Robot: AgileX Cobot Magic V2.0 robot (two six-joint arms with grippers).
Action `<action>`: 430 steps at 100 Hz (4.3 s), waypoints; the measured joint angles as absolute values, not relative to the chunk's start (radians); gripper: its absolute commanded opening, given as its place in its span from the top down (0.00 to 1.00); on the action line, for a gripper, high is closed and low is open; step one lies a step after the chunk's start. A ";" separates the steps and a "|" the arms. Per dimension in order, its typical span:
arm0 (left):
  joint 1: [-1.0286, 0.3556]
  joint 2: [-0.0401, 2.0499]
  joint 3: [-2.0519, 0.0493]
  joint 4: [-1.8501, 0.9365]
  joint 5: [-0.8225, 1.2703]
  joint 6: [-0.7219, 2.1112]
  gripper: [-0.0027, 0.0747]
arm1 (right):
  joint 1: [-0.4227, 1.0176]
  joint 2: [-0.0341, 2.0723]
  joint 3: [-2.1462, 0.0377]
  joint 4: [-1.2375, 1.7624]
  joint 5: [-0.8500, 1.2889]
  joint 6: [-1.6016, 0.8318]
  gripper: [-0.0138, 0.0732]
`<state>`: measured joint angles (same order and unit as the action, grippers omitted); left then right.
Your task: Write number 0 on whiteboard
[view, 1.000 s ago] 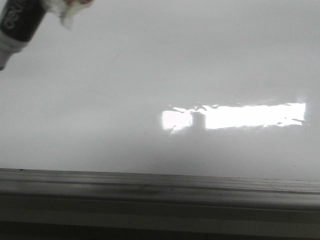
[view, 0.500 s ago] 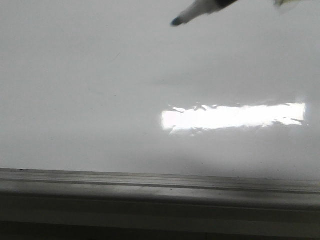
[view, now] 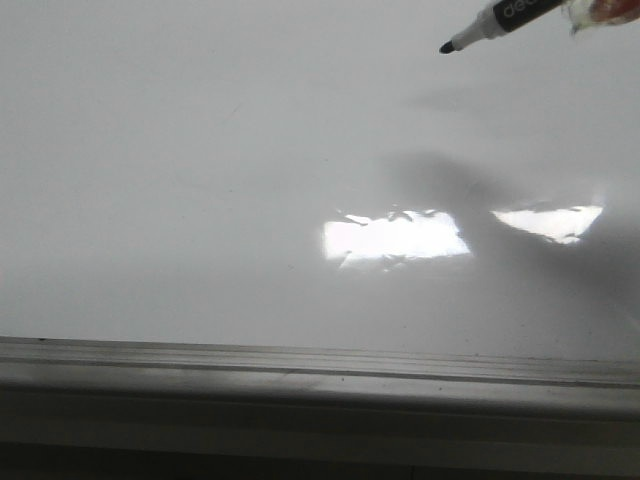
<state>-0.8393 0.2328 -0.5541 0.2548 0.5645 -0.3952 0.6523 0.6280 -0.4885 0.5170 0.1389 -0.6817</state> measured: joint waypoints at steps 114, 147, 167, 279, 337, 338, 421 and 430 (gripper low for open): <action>-0.837 0.233 -0.554 0.255 0.558 -0.397 0.99 | 0.689 0.913 -0.577 0.381 0.021 -0.682 0.89; -0.837 0.233 -0.554 0.244 0.558 -0.397 0.99 | 0.720 0.922 -0.579 0.381 0.060 -0.682 0.89; -0.837 0.233 -0.554 0.242 0.558 -0.397 0.99 | 0.724 0.922 -0.582 0.381 0.122 -0.682 0.89; -0.837 0.233 -0.554 0.236 0.558 -0.397 0.99 | 0.515 0.819 -0.619 0.402 0.310 -0.675 0.89; -0.837 0.233 -0.554 0.236 0.558 -0.397 0.99 | 0.635 0.967 -0.686 0.385 0.201 -0.675 0.89; -0.837 0.233 -0.554 0.236 0.558 -0.397 0.99 | 0.636 0.970 -0.686 0.385 0.198 -0.675 0.89; -0.837 0.333 -0.619 -0.025 0.610 -0.114 0.77 | 0.739 0.811 -0.883 0.392 0.408 -0.675 0.90; -0.837 0.411 -0.681 -0.123 0.683 0.037 0.62 | 0.747 0.852 -0.885 0.404 0.490 -0.675 0.90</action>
